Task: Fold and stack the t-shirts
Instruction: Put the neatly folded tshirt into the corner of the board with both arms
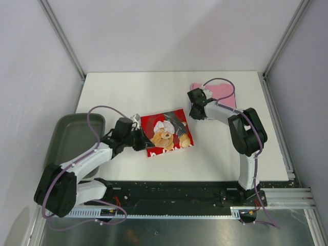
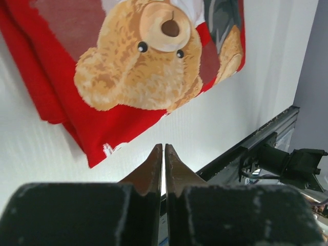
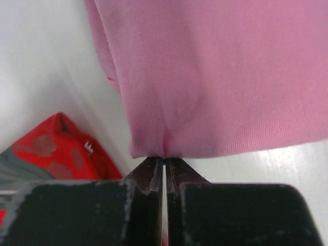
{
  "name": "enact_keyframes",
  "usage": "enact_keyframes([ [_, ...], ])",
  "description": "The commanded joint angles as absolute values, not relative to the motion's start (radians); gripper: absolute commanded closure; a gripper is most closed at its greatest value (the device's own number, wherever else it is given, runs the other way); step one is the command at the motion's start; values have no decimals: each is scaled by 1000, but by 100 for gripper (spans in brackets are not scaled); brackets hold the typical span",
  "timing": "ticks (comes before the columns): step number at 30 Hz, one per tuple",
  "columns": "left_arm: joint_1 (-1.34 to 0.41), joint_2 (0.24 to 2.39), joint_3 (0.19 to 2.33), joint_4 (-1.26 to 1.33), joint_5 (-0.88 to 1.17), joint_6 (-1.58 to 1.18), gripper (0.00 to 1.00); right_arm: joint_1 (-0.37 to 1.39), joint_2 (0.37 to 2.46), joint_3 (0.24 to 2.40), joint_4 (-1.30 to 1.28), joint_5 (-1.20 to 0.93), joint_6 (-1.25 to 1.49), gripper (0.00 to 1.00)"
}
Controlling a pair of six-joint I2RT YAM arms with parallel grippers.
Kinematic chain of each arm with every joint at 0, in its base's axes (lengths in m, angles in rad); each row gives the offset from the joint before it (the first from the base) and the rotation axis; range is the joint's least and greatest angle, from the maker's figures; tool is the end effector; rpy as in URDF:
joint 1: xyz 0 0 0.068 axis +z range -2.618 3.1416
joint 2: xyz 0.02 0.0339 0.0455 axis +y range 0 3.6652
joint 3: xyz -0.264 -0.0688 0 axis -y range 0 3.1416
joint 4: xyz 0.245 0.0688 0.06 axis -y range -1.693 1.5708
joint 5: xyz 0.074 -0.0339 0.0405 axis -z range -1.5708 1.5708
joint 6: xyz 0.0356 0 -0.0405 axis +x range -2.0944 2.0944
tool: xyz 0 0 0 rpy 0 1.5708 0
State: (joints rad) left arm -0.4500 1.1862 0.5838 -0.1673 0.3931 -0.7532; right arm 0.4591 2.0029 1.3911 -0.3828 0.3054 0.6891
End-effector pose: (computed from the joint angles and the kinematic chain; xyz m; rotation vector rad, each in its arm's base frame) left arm 0.2044 -0.1139 0.1944 -0.1696 2.5096 -1.0121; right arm 0.3852 0.1785 0.1711 0.3996 2.4673 0.0792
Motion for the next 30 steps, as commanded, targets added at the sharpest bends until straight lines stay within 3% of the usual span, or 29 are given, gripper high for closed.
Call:
enact_keyframes([
  [1, -428, 1113, 531, -155, 342, -783, 92, 494, 1948, 1359, -371, 274, 756, 100],
  [6, -404, 1057, 463, -156, 284, -817, 90, 524, 1916, 1319, -357, 252, 772, 100],
  [12, -398, 1018, 416, -163, 222, -848, 74, 529, 1900, 1306, -354, 238, 768, 100],
  [19, -444, 1109, 442, -159, 196, -813, 63, 528, 1916, 1301, -340, 220, 765, 100],
  [30, -492, 1234, 477, -109, 167, -811, 62, 521, 1927, 1300, -332, 206, 765, 100],
])
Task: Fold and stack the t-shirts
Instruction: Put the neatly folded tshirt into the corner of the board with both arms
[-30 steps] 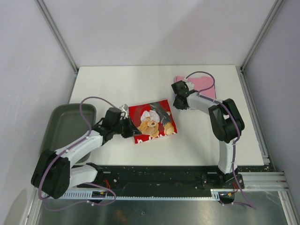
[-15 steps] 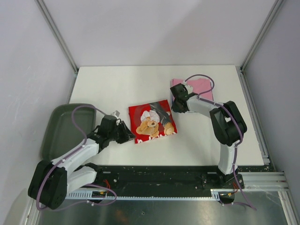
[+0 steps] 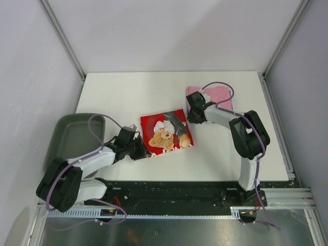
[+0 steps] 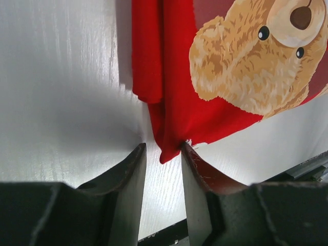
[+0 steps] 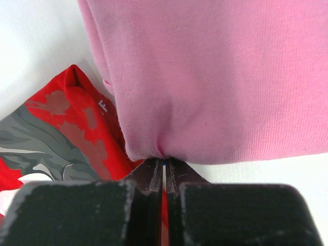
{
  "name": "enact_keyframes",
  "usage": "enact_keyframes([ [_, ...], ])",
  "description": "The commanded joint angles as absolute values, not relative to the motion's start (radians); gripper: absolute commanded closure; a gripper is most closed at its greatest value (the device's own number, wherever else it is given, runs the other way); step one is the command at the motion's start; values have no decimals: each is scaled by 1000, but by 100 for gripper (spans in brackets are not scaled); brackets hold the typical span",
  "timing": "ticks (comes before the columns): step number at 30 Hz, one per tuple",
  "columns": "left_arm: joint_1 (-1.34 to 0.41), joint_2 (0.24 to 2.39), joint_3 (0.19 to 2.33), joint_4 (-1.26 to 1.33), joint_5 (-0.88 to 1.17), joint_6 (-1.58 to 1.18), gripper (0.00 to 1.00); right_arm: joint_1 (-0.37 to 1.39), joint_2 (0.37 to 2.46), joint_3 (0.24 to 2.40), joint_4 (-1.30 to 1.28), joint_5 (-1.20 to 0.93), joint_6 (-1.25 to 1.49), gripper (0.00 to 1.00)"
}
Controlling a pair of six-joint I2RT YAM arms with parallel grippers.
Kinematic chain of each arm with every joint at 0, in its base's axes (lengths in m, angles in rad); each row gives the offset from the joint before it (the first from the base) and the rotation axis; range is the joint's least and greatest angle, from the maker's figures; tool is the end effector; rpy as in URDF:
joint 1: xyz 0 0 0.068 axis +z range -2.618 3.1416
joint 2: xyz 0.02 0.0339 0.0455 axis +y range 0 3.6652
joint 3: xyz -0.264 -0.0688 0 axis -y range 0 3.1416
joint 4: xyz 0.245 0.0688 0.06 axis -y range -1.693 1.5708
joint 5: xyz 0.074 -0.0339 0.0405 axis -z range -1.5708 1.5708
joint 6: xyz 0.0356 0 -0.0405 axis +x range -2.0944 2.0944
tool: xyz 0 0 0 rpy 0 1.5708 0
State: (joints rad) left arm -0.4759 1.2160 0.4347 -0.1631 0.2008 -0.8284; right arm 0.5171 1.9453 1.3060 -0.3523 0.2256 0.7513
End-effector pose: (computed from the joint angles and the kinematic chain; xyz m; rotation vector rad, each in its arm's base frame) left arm 0.1819 -0.1018 0.1429 -0.3819 2.6403 -0.7376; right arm 0.3590 0.1950 0.1702 0.3815 2.5099 0.2164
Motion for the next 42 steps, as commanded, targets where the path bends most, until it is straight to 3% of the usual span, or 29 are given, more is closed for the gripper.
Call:
enact_keyframes([
  [1, -495, 1238, 478, -104, 168, -814, 63, 521, 1927, 1300, -330, 205, 765, 100],
  [9, -499, 1203, 454, -111, 116, -860, 97, 519, 1931, 1300, -329, 199, 763, 100],
  [16, -418, 1028, 458, -336, -79, -879, 100, 538, 1944, 1300, -343, 193, 761, 100],
  [25, -330, 922, 431, -444, -128, -890, 100, 580, 1909, 1251, -328, 146, 795, 100],
  [26, -327, 923, 426, -446, -128, -894, 100, 579, 1901, 1247, -328, 142, 794, 98],
  [33, -316, 938, 420, -448, -131, -897, 100, 568, 1781, 1228, -314, 90, 734, 57],
  [37, -308, 931, 422, -451, -140, -893, 100, 557, 1704, 1185, -286, 42, 721, 50],
  [42, -291, 930, 425, -463, -155, -892, 100, 559, 1718, 1130, -186, -94, 718, 47],
])
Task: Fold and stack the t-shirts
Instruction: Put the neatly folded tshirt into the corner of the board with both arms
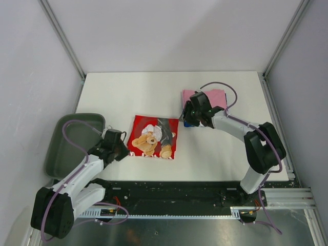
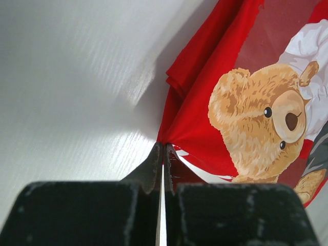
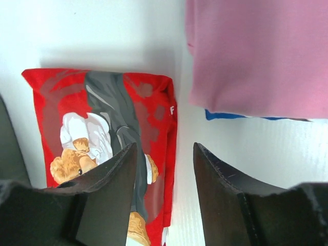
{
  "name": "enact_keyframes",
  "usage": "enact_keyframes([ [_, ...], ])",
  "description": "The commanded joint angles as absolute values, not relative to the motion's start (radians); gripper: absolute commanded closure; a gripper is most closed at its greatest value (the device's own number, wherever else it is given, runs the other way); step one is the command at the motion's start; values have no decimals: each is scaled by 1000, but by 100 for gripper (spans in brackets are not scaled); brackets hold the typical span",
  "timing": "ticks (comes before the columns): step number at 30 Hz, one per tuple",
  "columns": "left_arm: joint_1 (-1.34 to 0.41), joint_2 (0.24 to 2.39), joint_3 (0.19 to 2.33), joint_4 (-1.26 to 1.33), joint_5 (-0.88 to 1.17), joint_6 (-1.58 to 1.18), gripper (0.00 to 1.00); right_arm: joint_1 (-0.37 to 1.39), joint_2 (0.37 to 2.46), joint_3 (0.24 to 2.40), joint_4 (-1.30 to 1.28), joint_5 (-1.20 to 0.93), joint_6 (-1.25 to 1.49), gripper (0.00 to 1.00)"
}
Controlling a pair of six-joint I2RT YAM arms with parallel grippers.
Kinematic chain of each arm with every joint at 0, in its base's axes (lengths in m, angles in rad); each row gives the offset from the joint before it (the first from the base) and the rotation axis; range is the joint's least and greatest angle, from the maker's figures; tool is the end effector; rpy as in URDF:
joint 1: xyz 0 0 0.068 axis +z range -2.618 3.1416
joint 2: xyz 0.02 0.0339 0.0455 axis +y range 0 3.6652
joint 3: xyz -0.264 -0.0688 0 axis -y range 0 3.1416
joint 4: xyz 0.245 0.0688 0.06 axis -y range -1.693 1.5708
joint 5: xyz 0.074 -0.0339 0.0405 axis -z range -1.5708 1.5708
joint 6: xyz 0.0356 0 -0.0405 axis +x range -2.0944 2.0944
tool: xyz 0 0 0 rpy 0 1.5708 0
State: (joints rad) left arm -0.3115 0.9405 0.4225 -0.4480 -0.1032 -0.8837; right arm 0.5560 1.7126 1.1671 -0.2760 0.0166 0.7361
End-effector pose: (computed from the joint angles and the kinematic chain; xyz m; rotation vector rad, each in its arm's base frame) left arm 0.1622 -0.0484 0.1676 -0.7634 2.4486 -0.3407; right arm 0.3167 0.1961 0.2188 0.2305 2.4634 0.5693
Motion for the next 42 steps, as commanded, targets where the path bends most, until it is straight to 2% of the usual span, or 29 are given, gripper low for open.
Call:
enact_keyframes([
  [1, -288, 929, 425, -466, -160, -891, 100, 566, 1730, 1126, -169, -104, 718, 47],
  [15, -216, 980, 471, -493, -206, -842, 100, 602, 1911, 1121, 58, -151, 699, 42],
  [29, -206, 994, 484, -493, -206, -828, 100, 649, 1982, 1121, 77, -108, 672, 42],
  [34, -206, 989, 489, -492, -191, -821, 100, 664, 1968, 1121, 39, -67, 671, 45],
  [39, -206, 987, 501, -493, -173, -804, 100, 676, 1971, 1123, 27, -57, 682, 54],
  [42, -206, 984, 506, -494, -158, -794, 100, 680, 1968, 1130, 13, -48, 687, 62],
])
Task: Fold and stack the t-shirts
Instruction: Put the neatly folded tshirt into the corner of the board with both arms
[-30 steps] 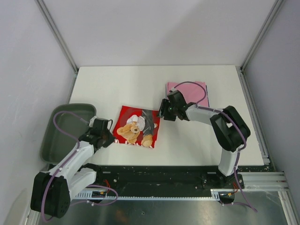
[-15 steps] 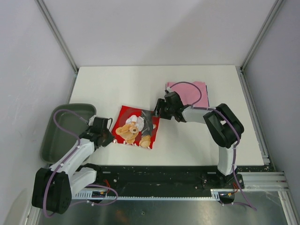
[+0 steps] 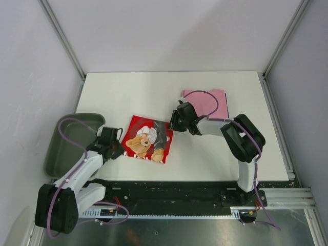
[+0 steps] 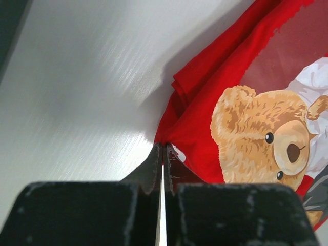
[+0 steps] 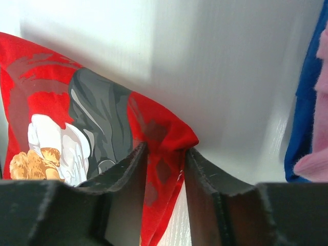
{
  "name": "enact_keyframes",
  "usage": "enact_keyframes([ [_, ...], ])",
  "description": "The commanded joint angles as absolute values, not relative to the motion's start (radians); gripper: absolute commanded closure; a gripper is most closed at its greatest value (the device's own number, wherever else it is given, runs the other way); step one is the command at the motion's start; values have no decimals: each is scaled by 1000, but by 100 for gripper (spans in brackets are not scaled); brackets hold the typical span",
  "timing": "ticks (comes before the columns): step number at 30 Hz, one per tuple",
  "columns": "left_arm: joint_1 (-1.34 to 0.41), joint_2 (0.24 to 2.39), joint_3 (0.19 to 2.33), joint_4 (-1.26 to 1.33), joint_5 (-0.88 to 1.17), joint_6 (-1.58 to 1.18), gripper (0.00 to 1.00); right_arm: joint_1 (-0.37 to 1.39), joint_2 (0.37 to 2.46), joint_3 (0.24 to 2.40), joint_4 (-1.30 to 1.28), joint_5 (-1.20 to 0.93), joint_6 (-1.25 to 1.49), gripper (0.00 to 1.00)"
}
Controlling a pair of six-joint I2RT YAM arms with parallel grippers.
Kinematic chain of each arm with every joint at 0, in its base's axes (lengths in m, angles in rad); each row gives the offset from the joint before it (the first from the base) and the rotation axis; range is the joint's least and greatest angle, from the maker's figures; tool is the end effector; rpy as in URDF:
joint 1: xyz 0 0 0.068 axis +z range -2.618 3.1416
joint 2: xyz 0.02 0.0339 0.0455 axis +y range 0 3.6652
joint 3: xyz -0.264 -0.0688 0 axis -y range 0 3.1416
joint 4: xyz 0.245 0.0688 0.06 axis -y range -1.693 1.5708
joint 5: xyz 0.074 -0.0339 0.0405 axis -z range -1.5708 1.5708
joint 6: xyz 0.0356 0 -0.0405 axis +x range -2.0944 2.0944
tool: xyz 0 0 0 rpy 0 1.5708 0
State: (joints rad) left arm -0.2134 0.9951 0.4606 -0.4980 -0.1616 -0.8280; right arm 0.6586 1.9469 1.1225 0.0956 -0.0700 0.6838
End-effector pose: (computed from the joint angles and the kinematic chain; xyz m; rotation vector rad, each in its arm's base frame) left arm 0.1709 -0.0312 0.1681 -0.8390 2.4523 -0.1736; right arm 0.3220 0.2523 0.1470 -0.0075 2.4215 0.7407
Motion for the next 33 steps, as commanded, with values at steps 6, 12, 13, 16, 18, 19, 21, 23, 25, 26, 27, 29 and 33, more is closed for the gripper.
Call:
enact_keyframes([
  [6, -207, 973, 562, -490, -59, -712, 100, 685, 1917, 1187, -83, -5, 673, 98],
  [12, -210, 969, 669, -492, 90, -626, 100, 708, 1838, 1277, -184, 95, 625, 100],
  [13, -211, 962, 682, -491, 104, -619, 100, 713, 1826, 1289, -199, 107, 618, 100],
  [16, -213, 957, 716, -492, 156, -597, 100, 720, 1791, 1315, -232, 129, 602, 100],
  [18, -217, 962, 736, -492, 188, -588, 100, 723, 1776, 1331, -247, 134, 597, 100],
  [19, -220, 964, 744, -491, 198, -586, 100, 724, 1769, 1338, -254, 135, 594, 100],
  [21, -231, 965, 760, -492, 209, -584, 100, 727, 1757, 1350, -266, 140, 589, 100],
  [23, -241, 967, 776, -492, 217, -582, 100, 729, 1745, 1362, -277, 143, 585, 100],
  [25, -251, 972, 795, -492, 223, -582, 100, 730, 1732, 1372, -290, 148, 581, 100],
  [26, -254, 976, 805, -491, 227, -581, 100, 730, 1726, 1376, -294, 151, 577, 100],
  [27, -258, 980, 815, -492, 228, -582, 100, 729, 1720, 1382, -298, 156, 572, 100],
  [29, -266, 988, 836, -491, 234, -585, 100, 728, 1712, 1399, -315, 173, 560, 100],
  [33, -284, 1010, 883, -491, 243, -603, 100, 714, 1703, 1436, -345, 197, 527, 100],
])
